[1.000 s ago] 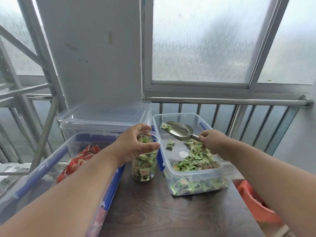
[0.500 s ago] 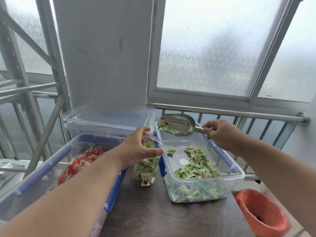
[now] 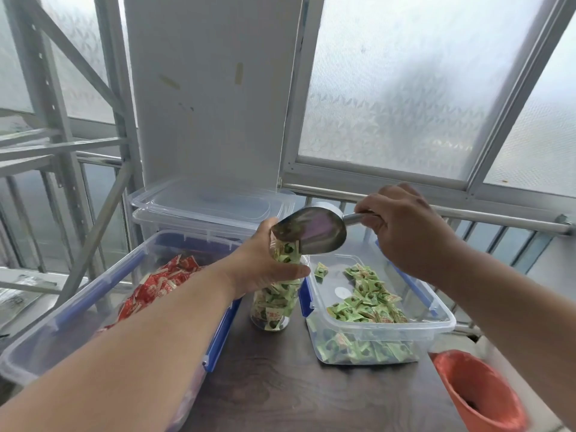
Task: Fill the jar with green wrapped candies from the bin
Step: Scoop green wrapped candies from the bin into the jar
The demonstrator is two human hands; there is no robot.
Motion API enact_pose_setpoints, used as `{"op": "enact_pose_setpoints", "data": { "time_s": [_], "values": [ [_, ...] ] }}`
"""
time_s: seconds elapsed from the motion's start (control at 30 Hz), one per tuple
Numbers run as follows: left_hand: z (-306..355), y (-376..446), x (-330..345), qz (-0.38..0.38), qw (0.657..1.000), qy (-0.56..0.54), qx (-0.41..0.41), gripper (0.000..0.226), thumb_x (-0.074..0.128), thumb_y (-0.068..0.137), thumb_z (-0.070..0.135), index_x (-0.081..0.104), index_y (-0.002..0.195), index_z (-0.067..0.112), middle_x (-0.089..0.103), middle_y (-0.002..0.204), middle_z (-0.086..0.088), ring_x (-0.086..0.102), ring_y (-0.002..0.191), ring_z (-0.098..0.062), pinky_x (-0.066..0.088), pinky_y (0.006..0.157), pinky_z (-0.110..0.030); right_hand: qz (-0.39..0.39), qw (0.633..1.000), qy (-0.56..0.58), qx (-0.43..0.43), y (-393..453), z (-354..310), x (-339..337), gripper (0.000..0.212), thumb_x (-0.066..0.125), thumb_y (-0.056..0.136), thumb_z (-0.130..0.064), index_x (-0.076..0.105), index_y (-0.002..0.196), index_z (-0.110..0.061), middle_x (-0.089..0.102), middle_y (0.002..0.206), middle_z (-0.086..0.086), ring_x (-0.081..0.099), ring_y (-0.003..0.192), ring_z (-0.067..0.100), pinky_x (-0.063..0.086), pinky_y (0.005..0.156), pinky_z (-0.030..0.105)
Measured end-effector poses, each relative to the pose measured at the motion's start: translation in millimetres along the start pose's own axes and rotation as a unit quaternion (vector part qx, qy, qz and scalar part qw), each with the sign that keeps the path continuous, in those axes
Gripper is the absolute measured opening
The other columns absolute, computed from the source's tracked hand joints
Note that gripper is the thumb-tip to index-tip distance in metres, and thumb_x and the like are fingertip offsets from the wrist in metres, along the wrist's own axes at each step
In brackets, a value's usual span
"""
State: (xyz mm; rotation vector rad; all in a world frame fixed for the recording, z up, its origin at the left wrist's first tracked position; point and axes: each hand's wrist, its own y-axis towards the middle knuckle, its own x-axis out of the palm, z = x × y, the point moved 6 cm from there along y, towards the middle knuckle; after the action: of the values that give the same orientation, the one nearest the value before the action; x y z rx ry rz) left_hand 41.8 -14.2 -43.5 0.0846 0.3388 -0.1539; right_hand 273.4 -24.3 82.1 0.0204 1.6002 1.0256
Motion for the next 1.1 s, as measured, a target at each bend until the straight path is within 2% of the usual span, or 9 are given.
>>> {"op": "enact_pose_setpoints", "data": {
  "time_s": [0.2,0.33,0.47,0.6,0.67,0.77,0.87,1.0,1.1],
  "values": [
    [-1.6,0.7,-1.0,0.013,1.0,-0.022,0.004,0.078,0.094,0.088,0.033,0.045,0.149,0.03,0.064,0.136,-0.005,0.071,0.12,-0.024,0.066,0.095,-0.041,0.063,0.997,-0.046,-0.014,1.7,-5.1,-10.9,0.016,0.071,0.095,-0.01,0.075,0.11,-0.015,0.064,0.097,0.002,0.052,0.1,0.027,0.05,0.083,0.041],
    [-3.6,-0.4,-4.3,0.019,0.999,-0.042,-0.017,0.069,0.078,0.084,0.063,0.054,0.14,0.029,0.071,0.13,-0.006,0.069,0.123,-0.025,0.059,0.103,-0.05,0.042,0.999,-0.008,0.015,-2.9,2.4,-3.8,0.014,0.068,0.098,-0.014,0.075,0.11,-0.017,0.066,0.098,0.001,0.053,0.1,0.025,0.047,0.086,0.039],
    [-4.4,1.7,-7.1,0.032,0.999,0.028,-0.013,0.029,0.068,0.102,0.032,0.056,0.127,0.027,0.07,0.123,-0.012,0.069,0.115,-0.03,0.06,0.103,-0.05,0.013,0.993,0.021,0.115,-8.9,23.4,6.7,0.012,0.065,0.1,-0.019,0.075,0.105,-0.022,0.07,0.096,0.002,0.06,0.094,0.027,0.048,0.082,0.036],
    [-8.0,3.9,-8.2,0.013,1.0,0.008,-0.008,0.03,0.071,0.098,0.017,0.058,0.125,0.023,0.069,0.128,-0.023,0.064,0.101,-0.025,0.058,0.09,-0.046,-0.075,0.967,0.015,0.244,-24.2,51.5,22.3,0.015,0.061,0.1,-0.025,0.076,0.099,-0.025,0.069,0.082,-0.002,0.061,0.076,0.02,0.045,0.069,0.031],
    [-7.3,3.1,-6.6,0.002,1.0,-0.003,-0.007,0.036,0.077,0.099,0.024,0.058,0.129,0.024,0.069,0.13,-0.018,0.067,0.107,-0.022,0.06,0.094,-0.048,-0.131,0.95,0.005,0.283,-34.5,60.9,32.7,0.018,0.059,0.102,-0.027,0.076,0.098,-0.023,0.069,0.079,-0.001,0.061,0.072,0.017,0.046,0.065,0.031],
    [-3.0,0.9,-2.7,-0.021,1.0,-0.014,0.007,0.071,0.091,0.087,0.05,0.053,0.144,0.029,0.065,0.138,0.002,0.069,0.119,-0.013,0.059,0.088,-0.028,-0.173,0.934,-0.023,0.311,-44.2,73.4,42.6,0.023,0.057,0.103,-0.03,0.075,0.093,-0.018,0.068,0.078,0.002,0.06,0.073,0.018,0.047,0.066,0.032],
    [-3.9,0.0,-1.6,-0.037,0.999,-0.006,0.006,0.093,0.101,0.067,0.052,0.054,0.145,0.032,0.065,0.14,0.004,0.07,0.123,-0.016,0.063,0.098,-0.033,-0.166,0.934,-0.04,0.315,-47.2,84.1,46.8,0.018,0.059,0.101,-0.025,0.075,0.094,-0.019,0.069,0.082,0.003,0.061,0.076,0.021,0.047,0.068,0.033],
    [-2.0,-2.0,2.1,-0.041,0.999,0.015,0.008,0.081,0.104,0.075,0.025,0.057,0.141,0.029,0.067,0.135,0.005,0.072,0.119,-0.018,0.066,0.096,-0.036,-0.165,0.944,-0.073,0.275,-51.9,82.9,68.8,0.029,0.052,0.093,-0.002,0.072,0.11,-0.013,0.061,0.097,0.008,0.053,0.085,0.025,0.043,0.075,0.032],
    [-5.0,0.1,1.6,-0.04,0.999,0.011,0.002,0.076,0.103,0.077,0.02,0.059,0.138,0.029,0.069,0.132,0.001,0.073,0.117,-0.019,0.067,0.093,-0.037,-0.208,0.947,-0.06,0.237,-59.9,65.9,97.5,0.042,0.047,0.09,0.005,0.065,0.126,-0.009,0.054,0.112,0.011,0.053,0.102,0.026,0.05,0.089,0.034]
  ]
}}
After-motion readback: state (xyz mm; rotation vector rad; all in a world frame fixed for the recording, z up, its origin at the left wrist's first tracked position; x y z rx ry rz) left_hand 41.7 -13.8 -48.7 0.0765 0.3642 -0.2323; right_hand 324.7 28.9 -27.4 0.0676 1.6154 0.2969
